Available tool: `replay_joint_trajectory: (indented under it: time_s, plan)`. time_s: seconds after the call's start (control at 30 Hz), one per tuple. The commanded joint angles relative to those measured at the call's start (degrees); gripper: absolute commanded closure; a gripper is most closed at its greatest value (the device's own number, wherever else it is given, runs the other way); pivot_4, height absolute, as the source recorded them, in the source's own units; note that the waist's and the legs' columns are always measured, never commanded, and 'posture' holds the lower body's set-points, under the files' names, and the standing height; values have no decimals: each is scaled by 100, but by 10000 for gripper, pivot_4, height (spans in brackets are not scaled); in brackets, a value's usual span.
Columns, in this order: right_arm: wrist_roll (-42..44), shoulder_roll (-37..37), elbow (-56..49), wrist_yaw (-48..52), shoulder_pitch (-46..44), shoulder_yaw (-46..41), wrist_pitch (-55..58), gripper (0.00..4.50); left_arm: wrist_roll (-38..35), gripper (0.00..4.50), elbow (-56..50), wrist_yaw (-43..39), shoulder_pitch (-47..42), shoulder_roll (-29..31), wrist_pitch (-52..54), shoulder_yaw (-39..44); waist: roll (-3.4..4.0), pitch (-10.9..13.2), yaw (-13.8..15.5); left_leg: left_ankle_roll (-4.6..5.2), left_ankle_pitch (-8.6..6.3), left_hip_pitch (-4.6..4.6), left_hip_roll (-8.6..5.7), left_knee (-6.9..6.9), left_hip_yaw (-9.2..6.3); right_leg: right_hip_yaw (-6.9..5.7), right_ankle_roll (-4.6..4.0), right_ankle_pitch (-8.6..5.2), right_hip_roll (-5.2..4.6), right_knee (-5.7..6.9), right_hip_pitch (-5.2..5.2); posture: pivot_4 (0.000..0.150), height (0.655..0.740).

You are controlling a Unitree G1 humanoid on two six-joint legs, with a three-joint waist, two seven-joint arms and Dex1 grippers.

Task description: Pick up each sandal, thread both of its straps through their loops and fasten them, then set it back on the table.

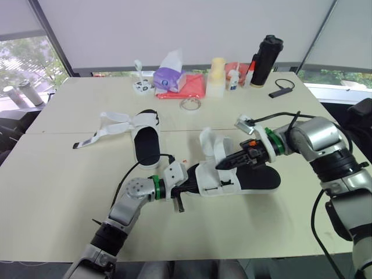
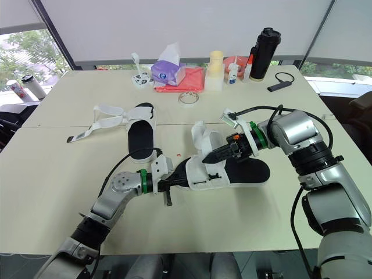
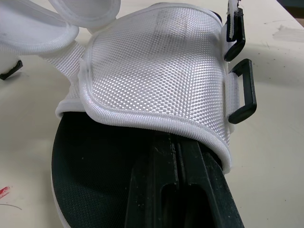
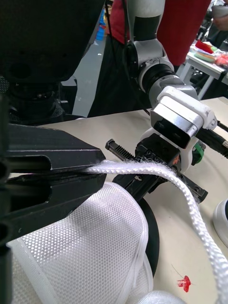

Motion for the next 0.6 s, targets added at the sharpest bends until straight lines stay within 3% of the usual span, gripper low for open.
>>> replay_joint_trajectory:
  time_s: [0.03, 0.6]
  plan:
    - [116, 17, -54, 97, -214, -140, 37, 44622, 209, 45000, 216, 21, 131, 22, 177, -182, 0, 0, 0, 0, 0, 0, 0, 0, 0, 0, 0, 0, 0, 1, 0, 1500, 7400]
    - [-292, -36, 158, 178, 13, 212, -451, 44622, 203, 45000, 183, 74, 159, 23, 192, -185, 0, -1, 0, -1, 1, 4, 0, 4, 0, 0, 0, 0, 1, 4, 3, 1500, 7400]
